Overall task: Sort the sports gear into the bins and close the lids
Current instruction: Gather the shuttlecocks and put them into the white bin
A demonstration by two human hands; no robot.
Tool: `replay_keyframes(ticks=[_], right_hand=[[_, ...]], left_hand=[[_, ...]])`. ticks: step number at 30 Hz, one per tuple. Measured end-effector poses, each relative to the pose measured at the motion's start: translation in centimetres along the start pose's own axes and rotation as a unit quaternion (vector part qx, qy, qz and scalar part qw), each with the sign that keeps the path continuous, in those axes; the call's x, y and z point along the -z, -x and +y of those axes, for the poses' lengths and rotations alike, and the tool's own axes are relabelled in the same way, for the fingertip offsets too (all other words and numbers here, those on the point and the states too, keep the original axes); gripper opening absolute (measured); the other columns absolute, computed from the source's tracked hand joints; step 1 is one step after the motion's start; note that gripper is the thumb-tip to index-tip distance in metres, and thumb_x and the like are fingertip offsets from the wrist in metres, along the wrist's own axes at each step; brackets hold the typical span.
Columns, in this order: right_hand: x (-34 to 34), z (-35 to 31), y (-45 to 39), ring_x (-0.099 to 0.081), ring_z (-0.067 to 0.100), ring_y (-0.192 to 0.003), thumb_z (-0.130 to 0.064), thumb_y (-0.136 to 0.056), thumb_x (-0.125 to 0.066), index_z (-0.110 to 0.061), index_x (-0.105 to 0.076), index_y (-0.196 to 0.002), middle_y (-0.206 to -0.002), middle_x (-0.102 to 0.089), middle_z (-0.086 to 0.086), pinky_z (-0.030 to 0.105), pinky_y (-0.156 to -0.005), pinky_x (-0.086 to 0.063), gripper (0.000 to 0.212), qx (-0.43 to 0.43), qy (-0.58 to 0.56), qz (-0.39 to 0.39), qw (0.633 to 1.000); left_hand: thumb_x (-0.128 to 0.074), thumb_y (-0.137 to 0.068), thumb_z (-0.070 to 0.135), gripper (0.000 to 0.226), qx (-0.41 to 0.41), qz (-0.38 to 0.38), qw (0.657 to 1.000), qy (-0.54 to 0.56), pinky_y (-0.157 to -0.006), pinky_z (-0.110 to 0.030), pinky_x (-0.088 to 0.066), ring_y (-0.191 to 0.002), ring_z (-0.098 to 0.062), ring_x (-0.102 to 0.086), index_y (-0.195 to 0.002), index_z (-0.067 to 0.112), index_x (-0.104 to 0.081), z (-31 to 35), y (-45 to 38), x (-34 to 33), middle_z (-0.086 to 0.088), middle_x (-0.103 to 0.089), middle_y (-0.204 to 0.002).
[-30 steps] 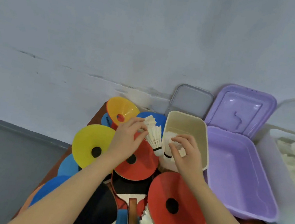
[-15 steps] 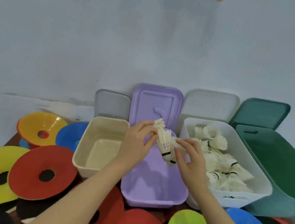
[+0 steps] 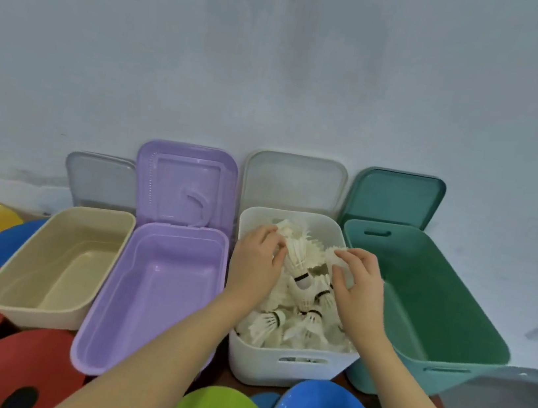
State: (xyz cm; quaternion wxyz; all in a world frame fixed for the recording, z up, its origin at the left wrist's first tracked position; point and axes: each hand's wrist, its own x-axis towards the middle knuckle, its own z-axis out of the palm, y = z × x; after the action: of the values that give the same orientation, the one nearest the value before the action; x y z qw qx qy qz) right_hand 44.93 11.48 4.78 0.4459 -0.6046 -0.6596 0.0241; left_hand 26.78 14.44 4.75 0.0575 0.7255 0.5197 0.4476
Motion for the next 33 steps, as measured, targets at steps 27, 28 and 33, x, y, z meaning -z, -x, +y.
replay_keyframes(ticks=[27,28,33], right_hand=[[-7.0,5.7,-1.9,0.018,0.018,-0.142,-0.059,-0.093,-0.009,-0.046,0.005,-0.145,-0.155,0.016,-0.011,0.044,-0.115,0.007,0.055,-0.025,0.186,-0.402,0.896],[-6.9,5.7,-2.0,0.017,0.018,-0.143,-0.059,-0.094,-0.010,-0.045,0.003,-0.145,-0.156,0.015,-0.011,0.044,-0.115,0.007,0.055,-0.027,0.189,-0.405,0.894],[-5.6,4.4,-2.2,0.001,0.028,-0.144,-0.059,-0.095,-0.013,-0.046,-0.006,-0.146,-0.157,0.006,-0.008,0.046,-0.115,0.004,0.053,-0.017,0.212,-0.370,0.904]], left_hand=[[-0.026,-0.100,0.032,0.055,0.102,-0.398,0.902,-0.135,-0.117,-0.039,-0.002,-0.143,-0.013,-0.012,-0.150,0.018,-0.006,-5.0,-3.7,-5.4,0.002,-0.009,-0.157],[-0.027,-0.100,0.031,0.054,0.105,-0.386,0.908,-0.129,-0.117,-0.040,-0.006,-0.142,-0.015,-0.017,-0.150,0.018,-0.010,-4.9,-3.8,-5.2,0.001,-0.015,-0.156],[-0.032,-0.099,0.033,0.050,0.052,-0.297,0.940,-0.161,-0.109,-0.033,-0.023,-0.134,-0.020,-0.034,-0.146,0.017,-0.026,-3.9,-3.2,-3.7,0.000,-0.034,-0.149]])
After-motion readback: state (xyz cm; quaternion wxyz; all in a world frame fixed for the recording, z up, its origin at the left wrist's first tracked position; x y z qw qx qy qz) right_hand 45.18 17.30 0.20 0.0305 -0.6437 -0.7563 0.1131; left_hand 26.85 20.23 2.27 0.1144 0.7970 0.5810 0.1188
